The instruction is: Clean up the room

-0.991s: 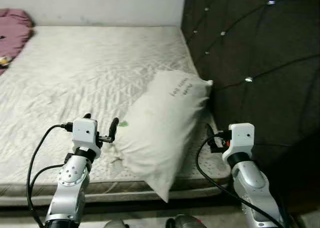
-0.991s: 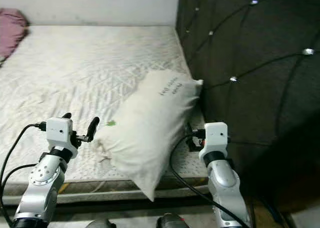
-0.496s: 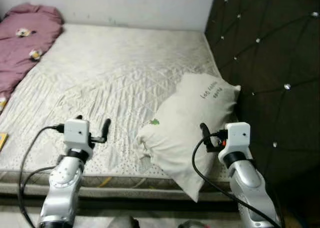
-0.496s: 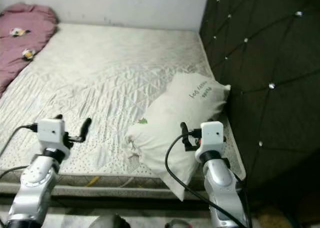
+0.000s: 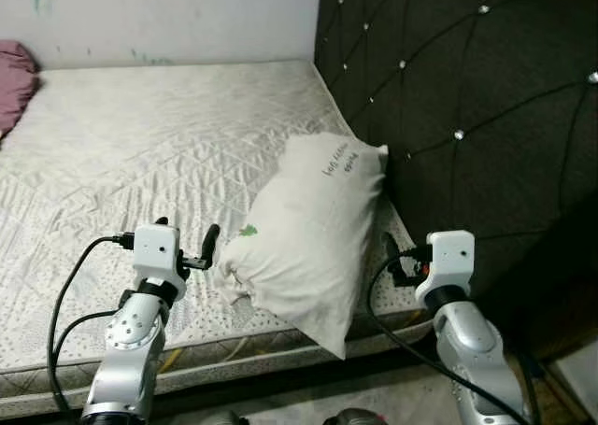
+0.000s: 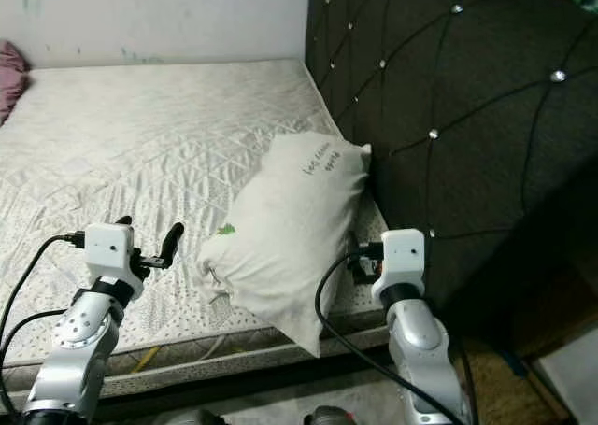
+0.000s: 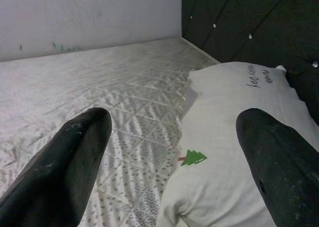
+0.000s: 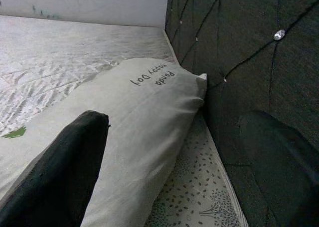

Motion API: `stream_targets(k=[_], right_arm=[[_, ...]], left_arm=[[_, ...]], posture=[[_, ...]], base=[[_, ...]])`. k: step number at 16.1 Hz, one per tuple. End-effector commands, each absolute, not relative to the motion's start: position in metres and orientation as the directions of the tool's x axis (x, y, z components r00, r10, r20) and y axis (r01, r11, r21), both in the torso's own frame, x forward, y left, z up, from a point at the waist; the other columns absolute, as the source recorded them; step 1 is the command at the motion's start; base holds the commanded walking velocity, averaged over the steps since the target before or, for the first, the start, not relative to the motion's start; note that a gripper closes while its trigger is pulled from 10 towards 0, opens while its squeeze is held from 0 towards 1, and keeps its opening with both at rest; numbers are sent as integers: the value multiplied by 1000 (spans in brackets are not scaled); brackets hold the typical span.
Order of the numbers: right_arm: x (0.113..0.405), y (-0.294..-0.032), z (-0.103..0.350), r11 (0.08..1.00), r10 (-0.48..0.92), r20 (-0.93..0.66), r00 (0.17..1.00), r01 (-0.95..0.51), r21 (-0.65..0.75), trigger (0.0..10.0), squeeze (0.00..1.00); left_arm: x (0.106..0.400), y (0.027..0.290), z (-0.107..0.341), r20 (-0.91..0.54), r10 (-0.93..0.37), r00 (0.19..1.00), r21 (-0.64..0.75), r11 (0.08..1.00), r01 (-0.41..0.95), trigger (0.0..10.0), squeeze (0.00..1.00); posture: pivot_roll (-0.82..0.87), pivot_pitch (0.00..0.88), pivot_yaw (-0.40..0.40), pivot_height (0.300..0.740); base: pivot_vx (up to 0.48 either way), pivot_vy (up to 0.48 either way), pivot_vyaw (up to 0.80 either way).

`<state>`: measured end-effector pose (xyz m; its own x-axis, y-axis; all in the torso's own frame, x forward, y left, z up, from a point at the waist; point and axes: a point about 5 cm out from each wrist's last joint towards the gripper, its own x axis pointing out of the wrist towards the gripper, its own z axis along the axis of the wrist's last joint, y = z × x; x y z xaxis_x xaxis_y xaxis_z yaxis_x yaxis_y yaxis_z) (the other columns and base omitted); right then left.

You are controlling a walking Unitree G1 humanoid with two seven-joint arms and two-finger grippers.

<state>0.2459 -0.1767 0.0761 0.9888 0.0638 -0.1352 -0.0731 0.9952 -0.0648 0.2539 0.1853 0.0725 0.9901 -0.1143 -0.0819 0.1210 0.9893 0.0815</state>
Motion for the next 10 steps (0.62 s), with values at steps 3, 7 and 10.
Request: stream_targets(k=[3, 7, 10], right_arm=[[248, -177, 80, 995, 67, -124, 990, -76, -71, 10000, 0], [248, -176, 82, 994, 71, -116, 991, -80, -80, 10000, 0], [248, -176, 82, 993, 79, -112, 991, -88, -79, 10000, 0]], left_arm=[[255, 186, 73, -85, -110, 990, 77, 990, 117, 10000, 0], [255, 187, 73, -84, -104, 991, 74, 991, 110, 10000, 0], [254, 188, 72, -88, -98, 991, 66, 992, 104, 10000, 0]], posture=[[-31, 0, -10, 740], [-32, 0, -12, 740], [-33, 0, -12, 740]], base=[[0, 0, 0], [0, 0, 0], [0, 0, 0]])
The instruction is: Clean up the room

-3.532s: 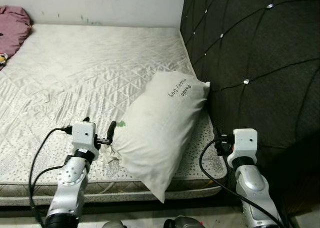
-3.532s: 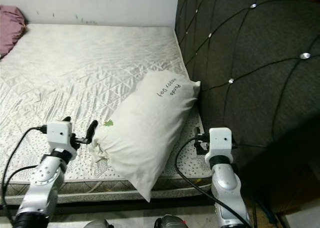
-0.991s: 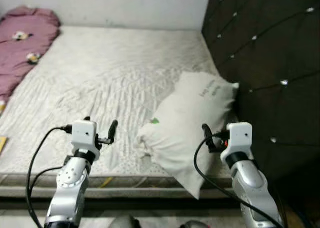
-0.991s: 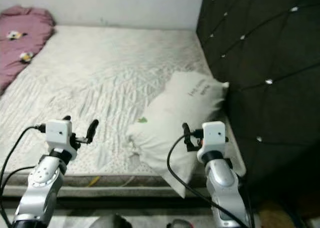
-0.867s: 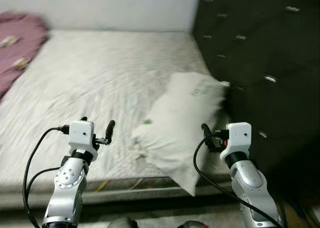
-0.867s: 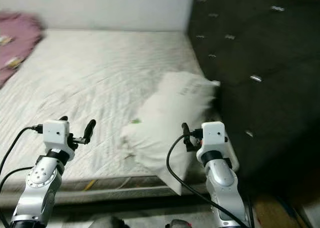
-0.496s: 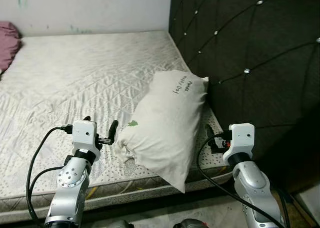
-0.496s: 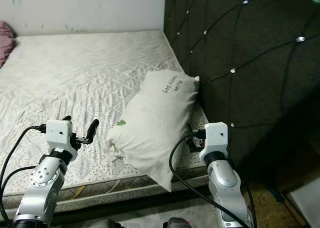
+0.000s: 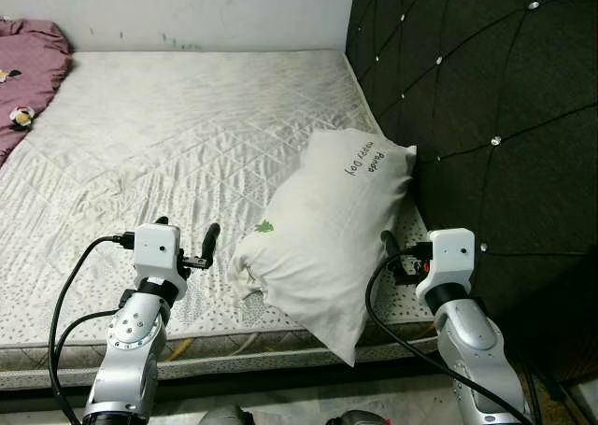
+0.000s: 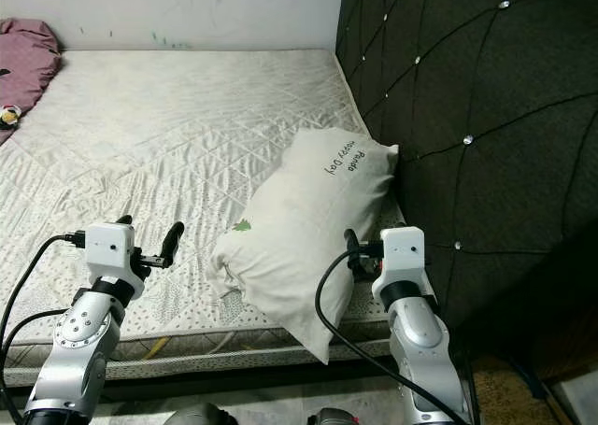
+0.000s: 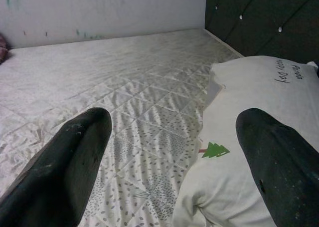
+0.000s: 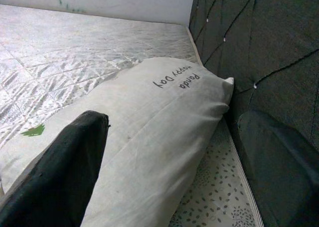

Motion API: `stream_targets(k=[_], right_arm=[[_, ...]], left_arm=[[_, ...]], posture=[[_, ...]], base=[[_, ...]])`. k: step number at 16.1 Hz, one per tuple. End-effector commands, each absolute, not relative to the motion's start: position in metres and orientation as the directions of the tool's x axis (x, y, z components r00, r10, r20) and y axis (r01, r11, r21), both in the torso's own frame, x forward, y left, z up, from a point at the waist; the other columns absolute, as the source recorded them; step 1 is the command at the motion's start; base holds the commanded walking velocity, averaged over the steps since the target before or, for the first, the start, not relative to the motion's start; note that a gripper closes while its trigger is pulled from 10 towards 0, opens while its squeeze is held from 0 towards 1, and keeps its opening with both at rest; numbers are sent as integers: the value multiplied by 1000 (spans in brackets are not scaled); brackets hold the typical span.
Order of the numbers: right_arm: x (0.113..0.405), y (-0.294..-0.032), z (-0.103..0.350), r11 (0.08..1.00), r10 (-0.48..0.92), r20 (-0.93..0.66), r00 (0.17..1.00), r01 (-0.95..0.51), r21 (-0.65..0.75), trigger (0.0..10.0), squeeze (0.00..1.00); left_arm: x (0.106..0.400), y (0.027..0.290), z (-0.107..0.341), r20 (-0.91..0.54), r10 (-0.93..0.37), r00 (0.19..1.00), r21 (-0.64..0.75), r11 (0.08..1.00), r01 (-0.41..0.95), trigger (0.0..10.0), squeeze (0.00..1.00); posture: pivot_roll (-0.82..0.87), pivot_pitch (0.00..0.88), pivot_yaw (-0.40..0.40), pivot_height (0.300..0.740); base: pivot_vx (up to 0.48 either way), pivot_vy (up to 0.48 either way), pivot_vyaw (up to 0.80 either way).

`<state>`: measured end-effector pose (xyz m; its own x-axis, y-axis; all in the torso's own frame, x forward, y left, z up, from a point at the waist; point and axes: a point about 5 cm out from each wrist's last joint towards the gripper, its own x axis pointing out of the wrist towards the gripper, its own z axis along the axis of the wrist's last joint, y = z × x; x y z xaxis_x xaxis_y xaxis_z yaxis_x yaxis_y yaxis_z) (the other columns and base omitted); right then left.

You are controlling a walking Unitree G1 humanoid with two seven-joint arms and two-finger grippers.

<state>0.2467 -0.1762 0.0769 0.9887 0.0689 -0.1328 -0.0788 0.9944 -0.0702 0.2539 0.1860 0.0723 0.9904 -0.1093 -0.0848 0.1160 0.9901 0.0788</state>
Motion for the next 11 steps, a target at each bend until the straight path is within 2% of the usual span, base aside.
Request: stream_targets(k=[1, 11], right_arm=[[248, -176, 83, 993, 80, -111, 991, -89, -79, 10000, 0], [249, -174, 84, 992, 96, -101, 990, -104, -76, 10000, 0]], left_arm=[[254, 188, 72, -88, -98, 991, 66, 992, 104, 10000, 0], [255, 189, 72, -90, -89, 992, 63, 994, 95, 10000, 0]], posture=[[-33, 0, -12, 740], [-35, 0, -14, 740]], base=[[0, 0, 0], [0, 0, 0]])
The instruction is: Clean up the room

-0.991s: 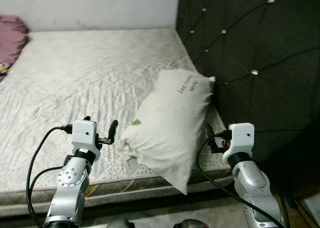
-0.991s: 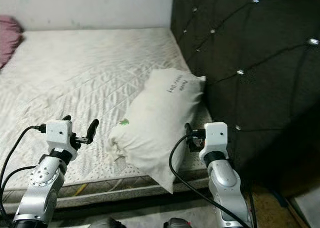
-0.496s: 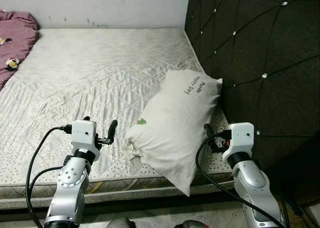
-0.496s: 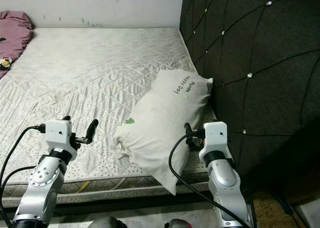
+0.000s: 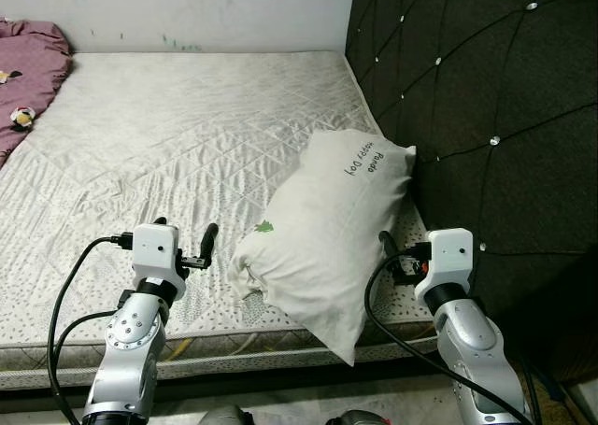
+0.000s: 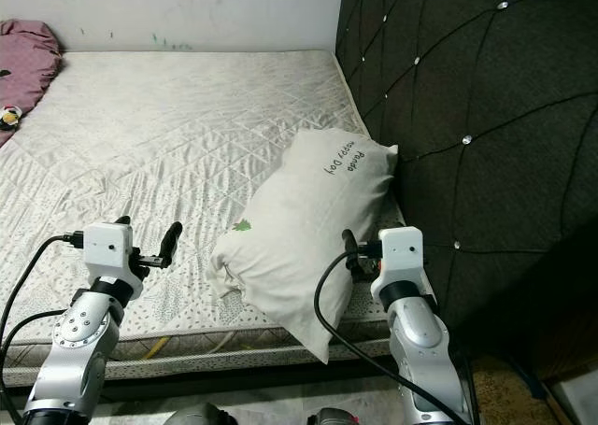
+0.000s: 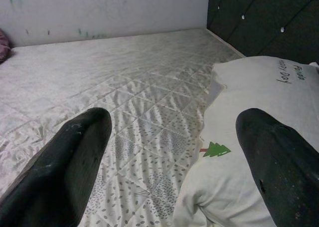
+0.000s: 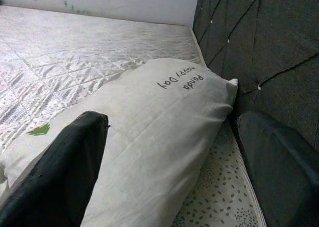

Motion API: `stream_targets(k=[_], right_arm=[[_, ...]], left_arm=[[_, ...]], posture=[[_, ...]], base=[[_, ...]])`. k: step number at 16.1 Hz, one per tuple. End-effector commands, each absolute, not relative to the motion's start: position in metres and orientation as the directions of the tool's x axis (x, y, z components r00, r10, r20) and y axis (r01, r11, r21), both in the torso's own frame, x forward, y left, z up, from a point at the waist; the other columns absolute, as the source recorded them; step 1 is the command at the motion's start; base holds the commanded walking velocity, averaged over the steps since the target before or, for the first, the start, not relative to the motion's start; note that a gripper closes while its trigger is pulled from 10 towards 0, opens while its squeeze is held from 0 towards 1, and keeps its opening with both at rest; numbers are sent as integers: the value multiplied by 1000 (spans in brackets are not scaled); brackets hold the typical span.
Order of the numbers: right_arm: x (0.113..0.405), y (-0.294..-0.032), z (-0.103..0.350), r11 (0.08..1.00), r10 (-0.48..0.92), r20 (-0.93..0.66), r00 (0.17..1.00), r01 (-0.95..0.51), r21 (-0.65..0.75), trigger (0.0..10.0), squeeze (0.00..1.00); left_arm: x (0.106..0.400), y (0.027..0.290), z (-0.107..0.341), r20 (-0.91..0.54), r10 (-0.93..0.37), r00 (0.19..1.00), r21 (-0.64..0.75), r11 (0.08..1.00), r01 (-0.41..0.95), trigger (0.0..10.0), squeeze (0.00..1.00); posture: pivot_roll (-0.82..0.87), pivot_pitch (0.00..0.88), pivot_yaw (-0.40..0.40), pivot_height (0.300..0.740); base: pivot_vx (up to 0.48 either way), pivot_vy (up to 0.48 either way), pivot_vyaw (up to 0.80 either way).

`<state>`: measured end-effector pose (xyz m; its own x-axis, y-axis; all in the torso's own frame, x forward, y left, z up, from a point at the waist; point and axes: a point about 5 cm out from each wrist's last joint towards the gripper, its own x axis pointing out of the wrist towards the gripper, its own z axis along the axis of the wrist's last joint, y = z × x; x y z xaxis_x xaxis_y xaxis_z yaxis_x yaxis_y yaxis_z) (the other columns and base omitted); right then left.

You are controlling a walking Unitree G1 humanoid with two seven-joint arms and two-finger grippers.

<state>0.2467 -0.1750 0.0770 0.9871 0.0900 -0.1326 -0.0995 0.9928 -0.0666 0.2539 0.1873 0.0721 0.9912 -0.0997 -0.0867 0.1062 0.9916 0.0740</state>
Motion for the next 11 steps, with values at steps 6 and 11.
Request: stream_targets(k=[6, 11], right_arm=[[250, -175, 84, 991, 100, -100, 990, -108, -76, 10000, 0], [251, -175, 85, 991, 103, -98, 990, -111, -74, 10000, 0]], left_arm=[[257, 187, 72, -89, -94, 992, 63, 993, 100, 10000, 0], [257, 187, 73, -89, -96, 991, 64, 993, 102, 10000, 0]], posture=[[-37, 0, -15, 740], [-36, 0, -16, 682]], base=[[0, 0, 0], [0, 0, 0]])
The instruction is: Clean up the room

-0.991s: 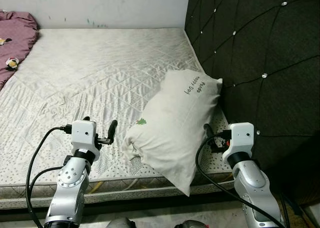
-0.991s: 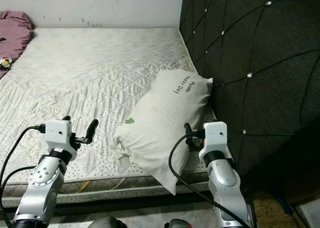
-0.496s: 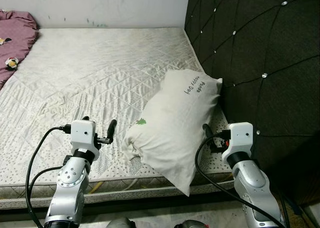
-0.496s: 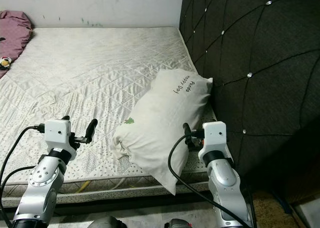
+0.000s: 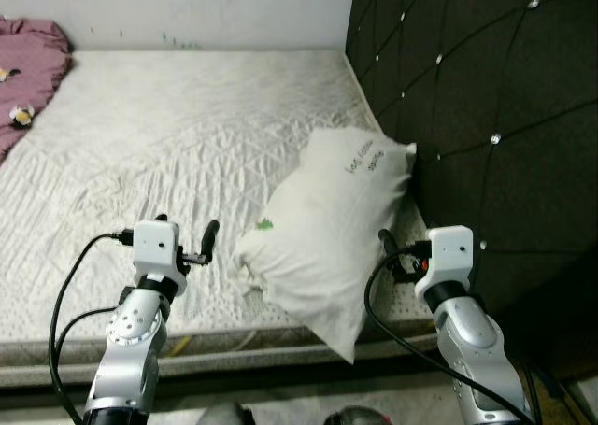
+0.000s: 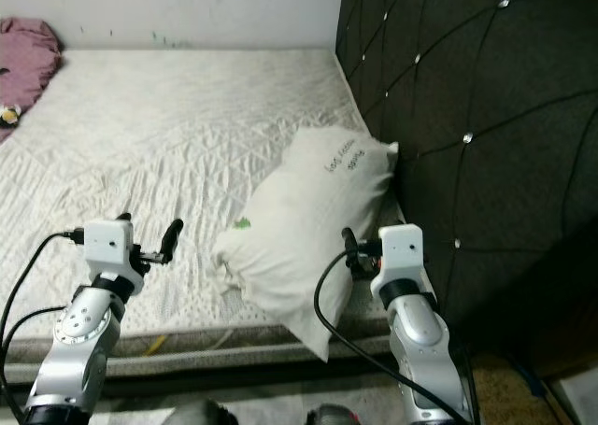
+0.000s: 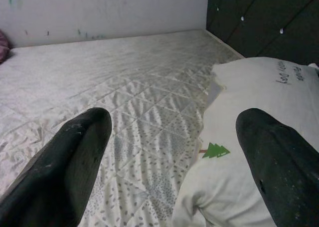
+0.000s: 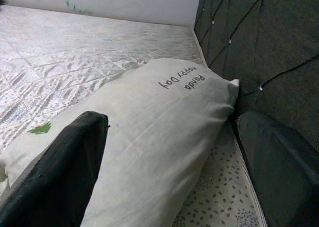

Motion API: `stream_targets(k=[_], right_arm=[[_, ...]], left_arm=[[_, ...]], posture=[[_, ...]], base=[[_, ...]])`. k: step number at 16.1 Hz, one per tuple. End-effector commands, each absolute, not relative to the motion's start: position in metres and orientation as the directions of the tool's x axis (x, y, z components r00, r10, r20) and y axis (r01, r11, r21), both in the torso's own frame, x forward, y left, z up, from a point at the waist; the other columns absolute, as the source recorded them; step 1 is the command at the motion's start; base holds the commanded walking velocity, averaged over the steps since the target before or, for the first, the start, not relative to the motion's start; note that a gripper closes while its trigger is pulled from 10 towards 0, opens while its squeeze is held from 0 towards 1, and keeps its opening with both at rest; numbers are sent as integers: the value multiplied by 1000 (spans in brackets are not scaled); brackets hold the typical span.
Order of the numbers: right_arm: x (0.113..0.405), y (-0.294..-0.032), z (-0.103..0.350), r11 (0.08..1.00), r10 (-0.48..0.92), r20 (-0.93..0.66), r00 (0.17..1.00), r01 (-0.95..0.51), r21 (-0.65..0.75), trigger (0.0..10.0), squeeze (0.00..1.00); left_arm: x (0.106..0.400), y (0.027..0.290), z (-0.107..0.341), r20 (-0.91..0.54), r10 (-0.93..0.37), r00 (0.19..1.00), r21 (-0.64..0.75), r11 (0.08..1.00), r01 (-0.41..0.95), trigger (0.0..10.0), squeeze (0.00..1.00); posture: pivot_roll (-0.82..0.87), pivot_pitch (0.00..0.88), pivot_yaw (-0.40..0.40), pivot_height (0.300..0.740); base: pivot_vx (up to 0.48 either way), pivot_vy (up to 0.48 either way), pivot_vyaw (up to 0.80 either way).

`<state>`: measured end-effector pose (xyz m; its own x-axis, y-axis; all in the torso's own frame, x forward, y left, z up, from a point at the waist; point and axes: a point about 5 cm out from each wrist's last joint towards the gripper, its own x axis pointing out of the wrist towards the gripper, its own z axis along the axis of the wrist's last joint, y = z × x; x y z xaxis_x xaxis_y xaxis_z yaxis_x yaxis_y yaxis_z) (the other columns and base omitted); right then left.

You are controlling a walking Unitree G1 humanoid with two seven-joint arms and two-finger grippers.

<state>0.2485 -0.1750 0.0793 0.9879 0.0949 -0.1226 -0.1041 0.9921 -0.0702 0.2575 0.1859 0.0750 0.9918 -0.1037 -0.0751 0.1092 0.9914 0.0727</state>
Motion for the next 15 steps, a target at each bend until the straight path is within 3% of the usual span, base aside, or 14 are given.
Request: stream_targets(k=[1, 15], right_arm=[[250, -175, 85, 991, 104, -96, 990, -111, -74, 10000, 0], [251, -175, 83, 989, 105, -121, 987, -116, -87, 10000, 0]], left_arm=[[257, 187, 73, -90, -96, 991, 64, 993, 101, 10000, 0], [256, 186, 74, -82, -112, 990, 39, 993, 116, 10000, 0]], posture=[[-37, 0, -16, 673], [-37, 0, -22, 673]], base=[[0, 0, 0], [18, 0, 0]])
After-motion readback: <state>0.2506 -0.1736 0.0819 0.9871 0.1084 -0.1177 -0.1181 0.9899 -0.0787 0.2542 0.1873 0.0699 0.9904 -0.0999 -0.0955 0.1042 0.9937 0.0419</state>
